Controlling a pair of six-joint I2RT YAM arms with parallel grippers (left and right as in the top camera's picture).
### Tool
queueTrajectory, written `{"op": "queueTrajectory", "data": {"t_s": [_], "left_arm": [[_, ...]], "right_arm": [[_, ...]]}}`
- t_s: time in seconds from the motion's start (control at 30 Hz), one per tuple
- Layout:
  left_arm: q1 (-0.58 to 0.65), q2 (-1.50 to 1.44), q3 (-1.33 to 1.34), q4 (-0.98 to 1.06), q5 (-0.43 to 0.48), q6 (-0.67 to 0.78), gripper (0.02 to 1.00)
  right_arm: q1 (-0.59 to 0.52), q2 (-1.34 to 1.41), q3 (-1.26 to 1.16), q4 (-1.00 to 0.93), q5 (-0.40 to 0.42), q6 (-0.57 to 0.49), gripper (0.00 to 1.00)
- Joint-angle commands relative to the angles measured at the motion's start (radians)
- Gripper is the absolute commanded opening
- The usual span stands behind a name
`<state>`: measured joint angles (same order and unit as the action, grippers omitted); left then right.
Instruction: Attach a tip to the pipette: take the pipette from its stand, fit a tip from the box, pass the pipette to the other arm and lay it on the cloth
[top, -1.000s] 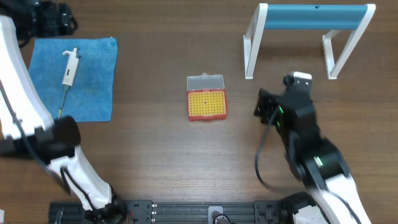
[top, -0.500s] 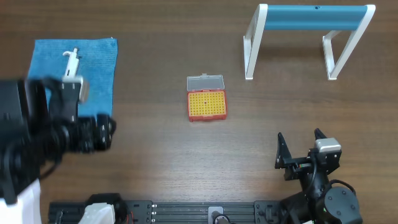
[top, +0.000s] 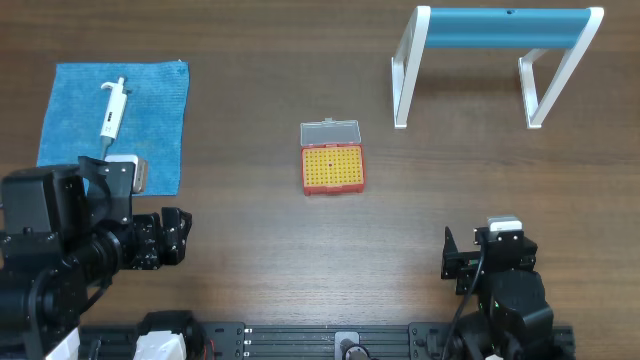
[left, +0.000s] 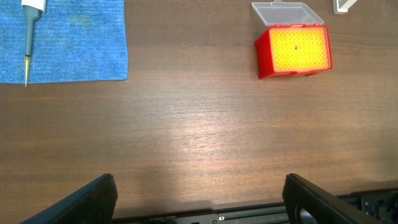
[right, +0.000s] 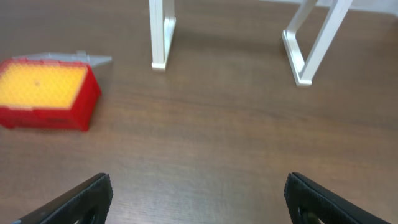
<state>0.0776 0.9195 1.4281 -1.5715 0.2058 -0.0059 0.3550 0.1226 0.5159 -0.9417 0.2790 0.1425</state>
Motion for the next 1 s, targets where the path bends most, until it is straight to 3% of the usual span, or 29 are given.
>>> {"op": "queueTrajectory", "data": {"t_s": [0.03,0.37,0.4,0.57,0.73,1.0], "left_arm": [[0.0,-0.001,-0.005,0.005,-0.015,-0.013,0.864],[0.0,-0.037,-0.005,0.005,-0.015,-0.013,0.864],[0.0,-0.05,-0.005,0.005,-0.015,-0.013,0.998],[-0.002,-0.109,-0.005,0.023,-0.016,-0.013,0.998],[-0.077,-0.116,-0.04,0.07,-0.083,-0.013,0.996],[-0.098,-0.186,-0.17,0.122,-0.086,-0.025,0.998]], "right_arm": [[0.002,0.005,-0.003,-0.026,0.016,-0.017,0.895],[0.002,0.005,-0.003,-0.027,0.016,-0.017,0.895],[0.002,0.005,-0.003,-0.027,0.016,-0.017,0.895],[0.002,0.005,-0.003,-0.027,0.016,-0.017,0.895],[0.002,0.005,-0.003,-0.027,0.016,-0.017,0.895],[0.002,0.005,-0.003,-0.027,0.016,-0.017,0.888]]}}
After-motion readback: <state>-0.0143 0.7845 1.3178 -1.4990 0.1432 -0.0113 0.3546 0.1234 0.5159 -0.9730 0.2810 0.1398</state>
